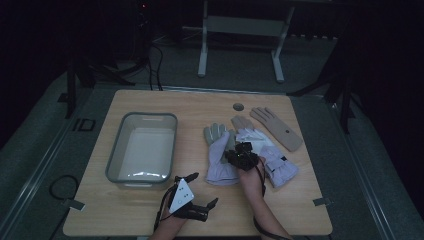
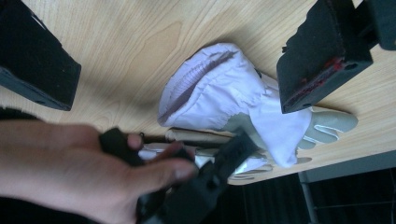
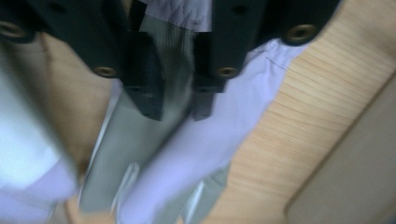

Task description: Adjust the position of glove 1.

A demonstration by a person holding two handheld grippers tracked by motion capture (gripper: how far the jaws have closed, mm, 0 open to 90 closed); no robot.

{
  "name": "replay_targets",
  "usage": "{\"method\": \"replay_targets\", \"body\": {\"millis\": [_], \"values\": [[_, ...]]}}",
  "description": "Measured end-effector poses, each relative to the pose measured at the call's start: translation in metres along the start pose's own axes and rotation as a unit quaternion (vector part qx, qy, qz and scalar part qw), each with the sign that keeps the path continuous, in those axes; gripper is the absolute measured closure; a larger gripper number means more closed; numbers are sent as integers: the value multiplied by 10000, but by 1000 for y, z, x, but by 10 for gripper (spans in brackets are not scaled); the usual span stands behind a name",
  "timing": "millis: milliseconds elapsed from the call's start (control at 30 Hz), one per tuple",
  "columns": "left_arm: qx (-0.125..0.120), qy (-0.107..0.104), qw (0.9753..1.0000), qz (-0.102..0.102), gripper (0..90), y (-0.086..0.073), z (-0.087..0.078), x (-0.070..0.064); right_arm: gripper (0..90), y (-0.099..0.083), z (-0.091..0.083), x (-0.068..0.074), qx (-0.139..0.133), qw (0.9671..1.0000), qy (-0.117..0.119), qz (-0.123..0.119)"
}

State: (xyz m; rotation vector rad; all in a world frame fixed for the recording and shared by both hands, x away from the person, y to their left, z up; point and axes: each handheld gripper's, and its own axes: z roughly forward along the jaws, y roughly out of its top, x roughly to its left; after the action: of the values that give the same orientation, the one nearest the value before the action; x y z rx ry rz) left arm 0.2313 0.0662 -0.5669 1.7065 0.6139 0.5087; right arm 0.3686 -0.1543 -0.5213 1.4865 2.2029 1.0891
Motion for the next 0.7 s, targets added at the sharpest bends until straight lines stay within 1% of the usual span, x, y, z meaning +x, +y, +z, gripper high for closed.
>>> {"method": "replay_targets", "body": {"millis": [33, 67, 100, 133, 167, 200, 233, 267, 300, 333, 367, 400, 433, 467, 500, 533, 567, 600, 633, 667, 700], "values": [[0, 0, 10000, 0, 0, 0, 0, 0, 694, 0, 0, 0, 0, 10000, 0, 0], [1, 3, 10000, -2, 0, 0, 0, 0, 657, 3, -5, -1, -63, 10000, 23, -62], [1, 3, 10000, -1, 0, 0, 0, 0, 590, 8, -14, -5, -182, 9997, 92, -148], [1, 3, 10000, -3, 0, 0, 0, 0, 590, 8, -14, -5, -182, 9997, 92, -148], [5, 3, 10000, 0, 0, 0, 0, 0, 559, 12, -22, -11, -209, 9994, 87, -271], [6, 6, 10000, 0, 0, 0, 0, 0, 559, 12, -22, -11, -209, 9994, 87, -271], [6, 3, 10000, -1, 0, 0, 0, 0, 558, 15, -28, -19, -165, 9992, 118, -345], [10, 3, 10000, 6, 0, 0, 0, 0, 558, 15, -28, -19, -165, 9992, 118, -345], [13, -1, 10000, -4, 0, 0, 0, 0, 558, 17, -35, -27, -106, 9988, 33, -476], [13, -1, 10000, -4, 0, 0, 0, 0, 558, 17, -35, -27, -106, 9988, 33, -476], [11, -2, 10000, -13, 0, 0, 0, 1, 565, 19, -40, -37, -52, 9985, -16, -551], [11, -2, 10000, -13, 0, 0, 0, 1, 565, 19, -40, -37, -52, 9985, -16, -551], [5, 0, 10000, -17, 0, 0, 0, 0, 562, 20, -44, -46, -6, 9981, -31, -609], [5, 0, 10000, -17, 0, 0, 0, 0, 562, 20, -44, -46, -6, 9981, -31, -609], [2, 3, 10000, -20, 0, 0, 0, 0, 565, 20, -46, -51, 8, 9979, -93, -637], [10, 4, 10000, -12, 0, 0, 0, 0, 567, 20, -49, -56, 18, 9980, -94, -627], [9, 0, 10000, -15, 0, 0, 0, 0, 561, 20, -53, -64, 31, 9977, -120, -673], [9, 0, 10000, -15, 0, 0, 0, 0, 561, 20, -53, -64, 31, 9977, -120, -673], [10, -4, 10000, -19, 0, 0, 0, 1, 542, 20, -58, -72, 44, 9972, -134, -740], [10, -4, 10000, -19, 0, 0, 0, 1, 542, 20, -58, -72, 44, 9972, -134, -740], [9, -3, 10000, -21, 0, 0, 0, 1, 520, 20, -62, -79, 51, 9965, -201, -810]]}}
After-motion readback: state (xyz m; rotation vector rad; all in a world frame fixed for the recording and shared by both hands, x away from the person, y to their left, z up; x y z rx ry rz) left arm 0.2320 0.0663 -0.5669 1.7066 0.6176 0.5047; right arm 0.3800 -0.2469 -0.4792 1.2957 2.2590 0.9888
